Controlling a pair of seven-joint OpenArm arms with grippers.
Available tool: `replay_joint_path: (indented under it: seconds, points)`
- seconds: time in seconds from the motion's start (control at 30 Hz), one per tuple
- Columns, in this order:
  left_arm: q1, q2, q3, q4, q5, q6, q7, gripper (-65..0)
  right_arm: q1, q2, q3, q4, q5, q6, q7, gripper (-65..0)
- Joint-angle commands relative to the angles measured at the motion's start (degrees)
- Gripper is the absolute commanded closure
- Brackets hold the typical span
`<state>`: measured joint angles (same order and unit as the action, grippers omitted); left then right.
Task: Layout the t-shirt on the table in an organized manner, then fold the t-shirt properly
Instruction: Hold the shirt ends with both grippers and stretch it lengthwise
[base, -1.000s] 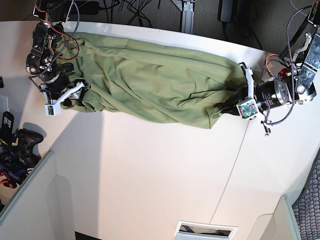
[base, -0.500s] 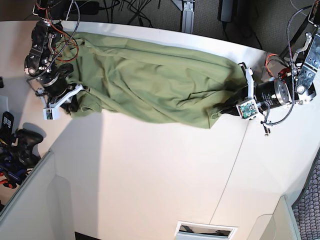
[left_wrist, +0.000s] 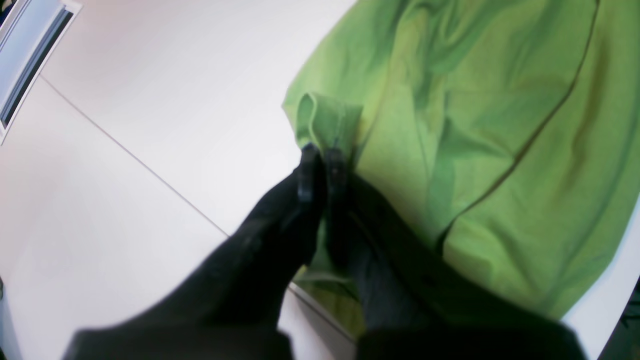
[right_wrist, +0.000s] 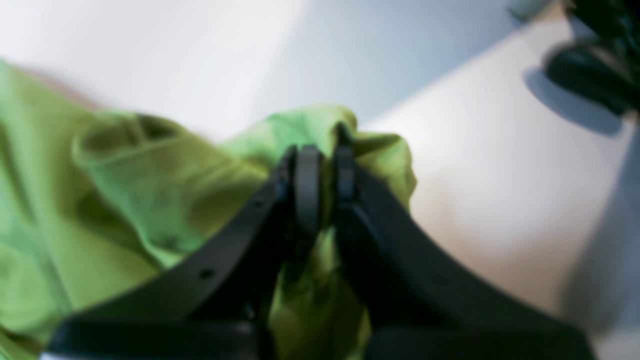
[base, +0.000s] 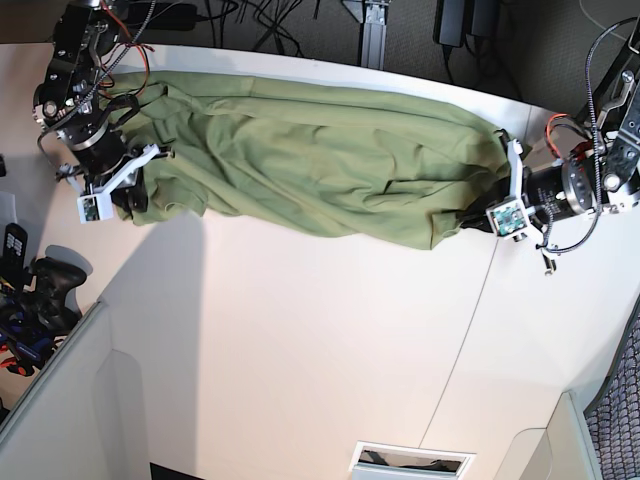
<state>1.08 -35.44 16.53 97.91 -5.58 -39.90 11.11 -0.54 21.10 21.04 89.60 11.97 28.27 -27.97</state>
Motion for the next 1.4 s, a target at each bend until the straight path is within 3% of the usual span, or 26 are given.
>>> replay_joint_path:
  seconds: [0.0,0.07,0.1,0.2,0.27,0.47,0.6,0.87,1.0,1.37]
  points:
    - [-1.03,-0.94,-0.48,0.87,-0.57,-0.10,-1.01,0.0,0.17,1.09,1.51,0.68,0.26,-0.20,1.33,0.0]
    - [-1.01,-0.92,-0.48,0.87,-0.57,-0.10,-1.01,0.0,-0.85,1.09,3.43,0.00,0.31,-0.20,1.36,0.0]
    - [-1.01,-0.92,-0.48,0.87,-0.59,-0.10,-1.01,0.0,-1.25,1.07,4.35,-0.42,0.33,-0.20,1.31,-3.4]
    - [-0.98,-0.92,-0.48,0.87,-0.96,-0.10,-1.03,0.0,-1.90,1.09,6.82,-1.18,1.53,-0.20,0.90,-25.2]
    - [-0.94,-0.92,-0.48,0.87,-0.96,-0.10,-1.03,0.0,-1.86,1.09,8.90,-1.16,4.35,-0.20,0.28,-29.5]
    - [-0.46,-0.92,-0.48,0.87,-0.94,-0.10,-0.98,0.0,-0.35,0.76,15.45,0.31,14.21,-0.15,-0.28,-29.5]
    - [0.37,-0.92,-0.48,0.87,-0.98,-0.10,-1.01,0.0,3.19,0.63,12.50,-0.11,13.75,-0.02,-2.05,-29.5]
    - [1.49,-0.90,-0.42,0.87,-0.98,-0.10,-1.03,0.0,6.71,0.61,-1.81,-5.35,8.35,-0.02,-2.12,-29.6]
    - [2.01,-0.92,-0.42,0.87,-0.98,-0.10,-1.01,0.0,6.62,0.44,-2.54,-5.35,8.31,-0.02,-2.58,-33.7]
    - [2.08,-0.72,-0.42,0.87,-1.81,-0.10,-1.07,0.0,6.38,-3.04,-7.67,-8.15,4.85,0.02,-5.44,-33.6]
